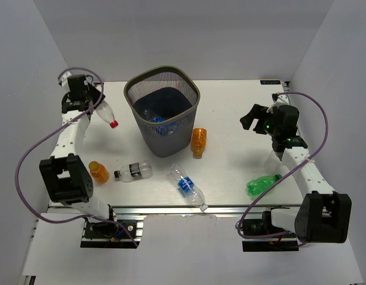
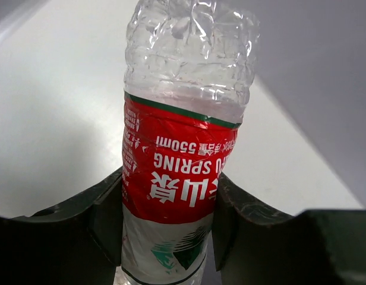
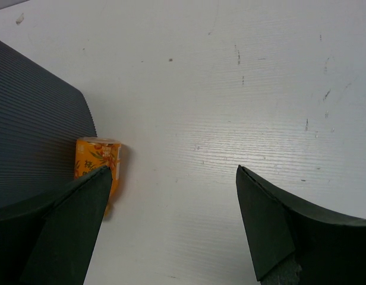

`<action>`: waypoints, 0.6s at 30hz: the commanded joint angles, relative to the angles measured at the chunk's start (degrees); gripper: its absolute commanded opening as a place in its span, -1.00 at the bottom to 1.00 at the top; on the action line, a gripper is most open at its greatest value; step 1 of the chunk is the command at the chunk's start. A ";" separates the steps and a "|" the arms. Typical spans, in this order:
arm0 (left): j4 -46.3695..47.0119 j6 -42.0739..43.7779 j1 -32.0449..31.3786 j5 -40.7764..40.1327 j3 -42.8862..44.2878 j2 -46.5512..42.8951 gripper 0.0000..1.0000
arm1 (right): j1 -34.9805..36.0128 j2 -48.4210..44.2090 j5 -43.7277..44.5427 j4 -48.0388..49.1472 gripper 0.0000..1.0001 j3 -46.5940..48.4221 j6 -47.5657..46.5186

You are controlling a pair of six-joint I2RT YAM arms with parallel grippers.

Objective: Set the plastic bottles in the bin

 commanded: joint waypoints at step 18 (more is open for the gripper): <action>27.38 24.33 -23.08 33.87 8.63 -10.51 -0.05 | 4.80 2.22 -3.04 4.97 0.79 0.33 -1.04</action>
